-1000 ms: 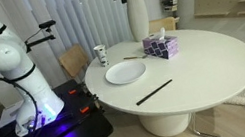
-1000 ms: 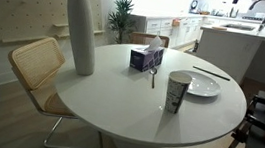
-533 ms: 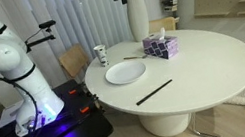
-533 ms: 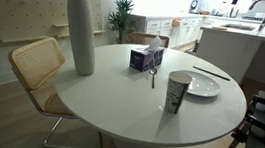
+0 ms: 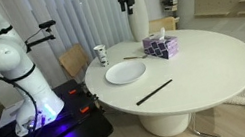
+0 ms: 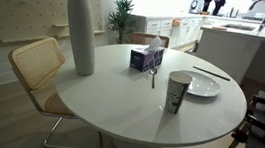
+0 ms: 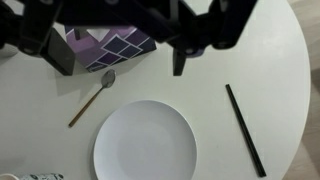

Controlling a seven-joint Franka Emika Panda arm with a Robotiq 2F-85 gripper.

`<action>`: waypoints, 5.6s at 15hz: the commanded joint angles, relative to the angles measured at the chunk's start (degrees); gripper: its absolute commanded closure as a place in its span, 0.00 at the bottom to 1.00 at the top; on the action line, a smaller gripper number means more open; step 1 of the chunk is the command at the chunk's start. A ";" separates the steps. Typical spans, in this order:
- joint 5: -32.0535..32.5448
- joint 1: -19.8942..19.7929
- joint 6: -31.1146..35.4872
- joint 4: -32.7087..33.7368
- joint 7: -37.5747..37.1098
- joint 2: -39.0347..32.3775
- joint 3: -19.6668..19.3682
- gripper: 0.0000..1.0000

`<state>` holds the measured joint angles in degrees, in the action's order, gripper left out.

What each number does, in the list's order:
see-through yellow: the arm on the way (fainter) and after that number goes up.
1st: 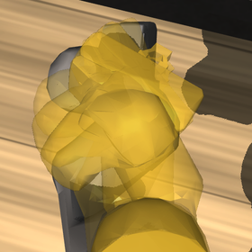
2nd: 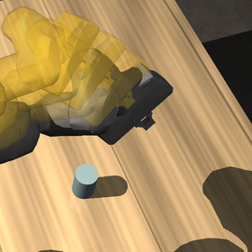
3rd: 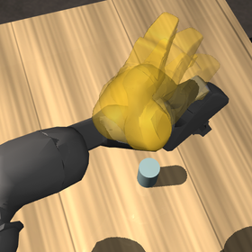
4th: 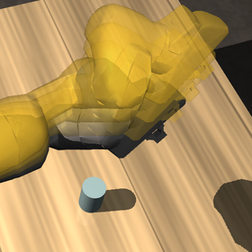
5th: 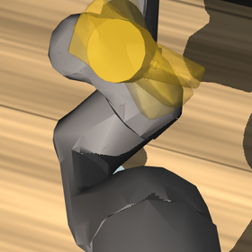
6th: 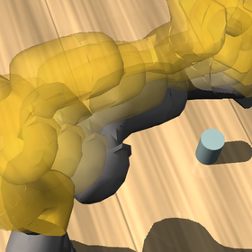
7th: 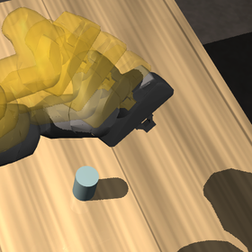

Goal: Move the spoon to the side of the plate.

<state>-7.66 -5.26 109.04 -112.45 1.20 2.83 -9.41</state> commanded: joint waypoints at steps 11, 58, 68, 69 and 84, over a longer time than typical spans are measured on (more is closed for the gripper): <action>2.11 5.74 7.27 10.33 -24.32 -16.94 6.85 0.00; 3.01 24.40 48.62 -1.51 -65.49 -37.47 2.22 0.00; 3.26 22.77 48.51 -0.41 -64.95 -39.48 2.50 0.00; 3.21 22.61 48.48 -0.18 -64.88 -39.76 2.55 0.00; 2.23 21.63 50.11 8.18 -64.10 -47.67 3.06 0.00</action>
<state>-4.70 16.99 158.61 -106.88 -63.38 -43.08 -6.98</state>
